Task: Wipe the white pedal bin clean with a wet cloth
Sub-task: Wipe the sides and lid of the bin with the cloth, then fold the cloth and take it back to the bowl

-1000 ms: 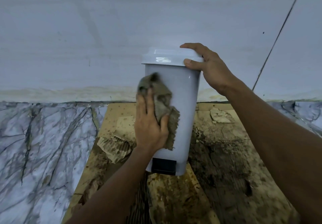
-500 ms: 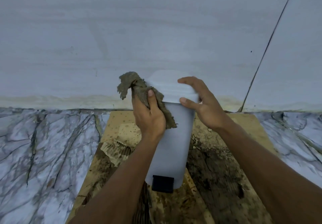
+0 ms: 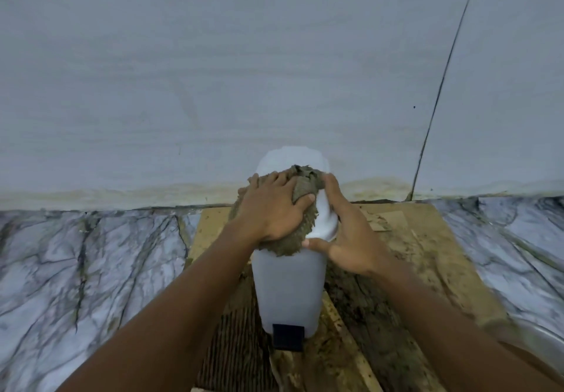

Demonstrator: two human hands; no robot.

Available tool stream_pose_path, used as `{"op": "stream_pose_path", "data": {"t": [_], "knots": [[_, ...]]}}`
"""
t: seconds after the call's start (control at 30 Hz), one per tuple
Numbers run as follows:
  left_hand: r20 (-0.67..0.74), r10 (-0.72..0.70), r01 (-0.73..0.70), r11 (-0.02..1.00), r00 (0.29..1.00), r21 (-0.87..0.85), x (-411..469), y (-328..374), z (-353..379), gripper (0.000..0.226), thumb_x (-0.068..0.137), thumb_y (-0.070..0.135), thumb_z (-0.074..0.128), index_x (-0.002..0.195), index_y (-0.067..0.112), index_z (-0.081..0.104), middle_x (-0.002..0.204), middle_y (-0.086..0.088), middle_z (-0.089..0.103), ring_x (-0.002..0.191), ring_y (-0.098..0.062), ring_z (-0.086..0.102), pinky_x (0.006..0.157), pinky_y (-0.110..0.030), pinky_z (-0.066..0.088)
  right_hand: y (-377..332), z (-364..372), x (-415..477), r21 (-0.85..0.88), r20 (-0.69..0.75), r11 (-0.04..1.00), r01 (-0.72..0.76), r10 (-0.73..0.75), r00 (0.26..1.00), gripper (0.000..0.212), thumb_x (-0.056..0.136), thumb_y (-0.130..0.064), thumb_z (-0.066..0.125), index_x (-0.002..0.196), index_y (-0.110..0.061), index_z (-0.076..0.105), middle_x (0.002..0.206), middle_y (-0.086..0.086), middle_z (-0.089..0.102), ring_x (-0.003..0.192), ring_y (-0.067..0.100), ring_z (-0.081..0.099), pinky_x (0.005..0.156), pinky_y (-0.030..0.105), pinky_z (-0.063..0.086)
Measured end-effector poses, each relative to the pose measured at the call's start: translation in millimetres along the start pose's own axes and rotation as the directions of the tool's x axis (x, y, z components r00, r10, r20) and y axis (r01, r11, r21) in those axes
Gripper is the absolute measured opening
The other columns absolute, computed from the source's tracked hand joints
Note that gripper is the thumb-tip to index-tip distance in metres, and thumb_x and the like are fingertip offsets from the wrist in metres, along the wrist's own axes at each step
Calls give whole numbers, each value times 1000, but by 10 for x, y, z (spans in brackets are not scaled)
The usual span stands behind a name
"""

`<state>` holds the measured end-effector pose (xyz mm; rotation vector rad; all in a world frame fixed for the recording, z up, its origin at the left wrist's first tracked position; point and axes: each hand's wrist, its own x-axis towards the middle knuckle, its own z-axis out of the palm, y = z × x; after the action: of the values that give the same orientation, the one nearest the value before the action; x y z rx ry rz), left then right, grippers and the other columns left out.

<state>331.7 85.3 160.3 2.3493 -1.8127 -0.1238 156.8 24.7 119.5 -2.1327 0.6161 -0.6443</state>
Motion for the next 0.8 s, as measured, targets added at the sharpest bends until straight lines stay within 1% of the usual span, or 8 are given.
{"op": "stream_pose_path", "data": {"t": [0.13,0.23,0.33,0.43,0.5,0.6,0.7,0.8], "knots": [[108,23,-20,1000,994,-22,-168,169,93,73,103,63,21,163,24,5,172,0,-1,158,-18,-5,127,-49,-7,-53,20,-210,-91,80,995,-27,35,996,122,68,-41,86,159,-34,5,166,-17,2,152,5,6,122,32,17],[145,31,-19,996,989,-82,-282,202,66,76,103,62,31,163,23,7,171,-1,-1,158,-17,-6,126,-50,-8,-143,3,-351,-168,79,985,-22,36,996,115,71,-41,85,159,-28,13,166,-14,12,150,5,14,120,27,19],[87,-11,29,977,996,-213,-395,143,-45,75,98,63,47,160,28,24,169,1,19,158,-20,7,124,-58,-4,-302,-30,-378,-166,-14,984,-69,67,998,82,82,-40,77,152,-24,37,156,-7,40,140,7,36,109,24,27],[-6,-80,75,953,997,-293,-503,-44,-179,57,93,53,58,146,32,52,149,-3,51,145,-29,37,120,-55,21,-435,-34,-300,-193,-168,978,-77,45,985,47,88,-32,70,133,-20,61,132,-3,65,124,17,57,102,27,40],[13,-54,55,955,998,-290,-571,-156,-245,50,85,40,62,133,30,64,128,-4,61,126,-30,52,107,-44,39,-501,-26,-239,-271,-186,962,-15,-37,982,43,85,-31,72,126,-22,66,123,-4,69,116,19,60,101,35,47],[82,0,25,955,997,-296,-646,-234,-289,53,83,14,65,134,28,65,131,-3,67,120,-25,59,96,-33,45,-553,9,-138,-366,-46,930,34,-54,997,42,82,-33,73,122,-22,67,118,-4,68,113,17,58,97,35,46],[55,22,-9,972,998,-233,-675,-265,-311,52,86,15,72,136,24,65,134,-3,67,123,-22,60,100,-28,45,-546,32,-69,-440,2,897,41,-44,999,24,82,-27,72,106,-22,74,97,-2,73,94,21,66,81,29,49],[19,54,-49,982,998,-180,-689,-267,-341,49,87,24,77,135,22,66,131,-2,70,120,-21,63,106,-34,48,-575,-34,-64,-475,-3,880,27,-32,999,23,84,-19,74,107,-17,77,101,3,76,93,24,69,88,35,54]]}}
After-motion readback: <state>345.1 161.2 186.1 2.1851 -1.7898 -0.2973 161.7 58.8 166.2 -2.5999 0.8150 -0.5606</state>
